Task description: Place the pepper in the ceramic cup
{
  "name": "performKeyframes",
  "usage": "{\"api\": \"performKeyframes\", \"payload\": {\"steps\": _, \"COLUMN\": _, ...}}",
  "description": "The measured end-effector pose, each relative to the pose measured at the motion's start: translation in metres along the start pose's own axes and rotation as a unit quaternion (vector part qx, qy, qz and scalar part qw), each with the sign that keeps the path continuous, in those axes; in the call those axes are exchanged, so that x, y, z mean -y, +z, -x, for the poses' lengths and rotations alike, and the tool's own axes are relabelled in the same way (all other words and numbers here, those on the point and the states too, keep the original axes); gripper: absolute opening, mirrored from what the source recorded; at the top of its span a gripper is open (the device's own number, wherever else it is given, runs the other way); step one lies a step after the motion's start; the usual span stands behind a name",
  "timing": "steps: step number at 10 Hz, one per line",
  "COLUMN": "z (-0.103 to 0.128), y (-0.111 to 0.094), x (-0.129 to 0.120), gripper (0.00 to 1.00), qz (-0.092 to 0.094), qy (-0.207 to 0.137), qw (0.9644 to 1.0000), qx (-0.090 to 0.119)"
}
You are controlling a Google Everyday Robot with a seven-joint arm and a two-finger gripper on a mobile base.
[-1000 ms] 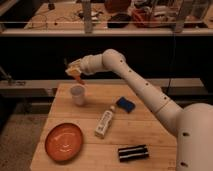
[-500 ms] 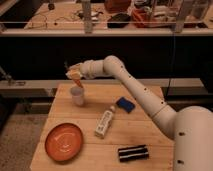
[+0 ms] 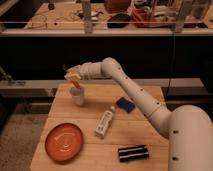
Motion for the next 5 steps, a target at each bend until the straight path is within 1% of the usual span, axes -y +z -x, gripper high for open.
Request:
{"api": "performKeyframes", "payload": {"steps": 2, "z": -0.009, "y": 0.006, "x": -0.004, "gripper": 0.00, "qz": 0.006, "qy": 0.007, "qw": 0.9999, "qx": -0.007}}
{"api": "performKeyframes", "payload": {"steps": 5, "z": -0.023, "y": 0.009, "x": -0.008, "gripper": 0.00, "qz": 0.012, "qy": 0.014, "qw": 0.9996, "qx": -0.019}}
